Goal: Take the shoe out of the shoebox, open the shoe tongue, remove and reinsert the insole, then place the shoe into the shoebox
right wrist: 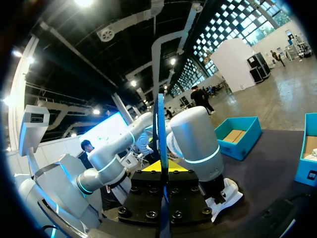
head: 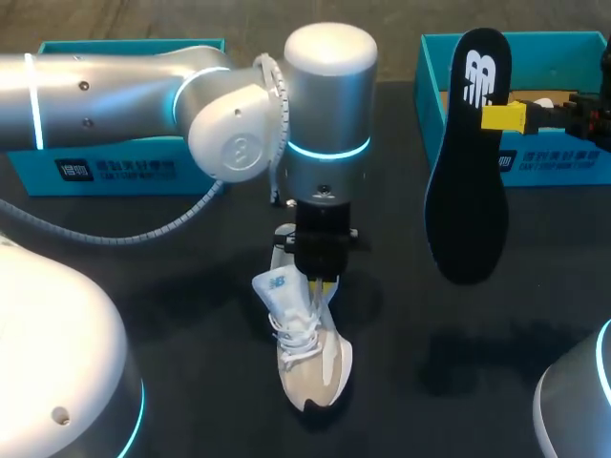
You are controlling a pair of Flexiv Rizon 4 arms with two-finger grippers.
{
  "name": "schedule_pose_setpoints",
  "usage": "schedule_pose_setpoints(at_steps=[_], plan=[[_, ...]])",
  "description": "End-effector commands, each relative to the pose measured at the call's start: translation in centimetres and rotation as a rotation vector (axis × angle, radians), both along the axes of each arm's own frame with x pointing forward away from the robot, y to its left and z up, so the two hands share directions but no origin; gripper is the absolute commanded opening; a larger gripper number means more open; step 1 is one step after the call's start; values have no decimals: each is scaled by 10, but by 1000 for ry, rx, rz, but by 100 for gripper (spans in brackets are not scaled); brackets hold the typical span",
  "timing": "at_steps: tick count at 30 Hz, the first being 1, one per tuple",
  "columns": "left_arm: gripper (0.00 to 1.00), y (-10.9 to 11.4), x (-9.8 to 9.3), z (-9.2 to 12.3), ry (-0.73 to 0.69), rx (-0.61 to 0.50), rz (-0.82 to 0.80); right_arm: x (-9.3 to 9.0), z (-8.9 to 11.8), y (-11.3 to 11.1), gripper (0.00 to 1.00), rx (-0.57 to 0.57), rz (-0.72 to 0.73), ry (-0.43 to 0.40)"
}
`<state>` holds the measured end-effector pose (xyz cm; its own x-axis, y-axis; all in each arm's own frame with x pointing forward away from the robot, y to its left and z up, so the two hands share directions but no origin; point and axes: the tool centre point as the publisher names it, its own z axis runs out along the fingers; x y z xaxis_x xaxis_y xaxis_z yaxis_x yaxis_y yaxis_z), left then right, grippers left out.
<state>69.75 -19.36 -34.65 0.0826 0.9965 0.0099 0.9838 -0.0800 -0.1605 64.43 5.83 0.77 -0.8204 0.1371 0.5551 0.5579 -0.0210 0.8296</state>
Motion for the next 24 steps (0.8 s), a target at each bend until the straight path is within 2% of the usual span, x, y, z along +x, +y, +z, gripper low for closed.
schedule_pose_setpoints(at_steps=[1, 5, 6, 7, 8, 10, 11, 12, 13, 14, 20, 24], plan=[[0, 0, -2, -5, -7, -12, -8, 1, 0, 1, 0, -2, 1, 2], [0, -1, -3, -6, -6, -38, -12, 1, 0, 1, 0, -2, 1, 2], [3, -1, -3, -6, -7, -48, -13, 1, 0, 1, 0, -2, 1, 2], [20, -1, -3, -6, -3, -50, -12, 1, 0, 1, 0, -2, 1, 2], [32, -1, -3, -6, -3, -53, -12, 1, 0, 1, 0, -2, 1, 2], [38, -2, -3, -5, 9, -71, -13, 1, 0, 1, 0, -2, 1, 2], [47, -3, -3, -4, 14, -79, -10, 1, 0, 1, 0, -2, 1, 2], [89, -3, -3, -2, 13, -88, -11, 1, 0, 1, 0, -2, 1, 2], [96, -4, -4, -1, 19, -96, -13, 1, 0, 1, 0, -2, 1, 2], [100, -4, -4, 2, 23, -108, -9, 1, 0, 1, 0, -2, 1, 2], [100, -7, -2, 18, 42, -211, 10, 1, 0, 1, 0, -2, 1, 2], [100, -10, 6, 34, 61, -343, 58, 1, 0, 1, 0, -2, 1, 2]])
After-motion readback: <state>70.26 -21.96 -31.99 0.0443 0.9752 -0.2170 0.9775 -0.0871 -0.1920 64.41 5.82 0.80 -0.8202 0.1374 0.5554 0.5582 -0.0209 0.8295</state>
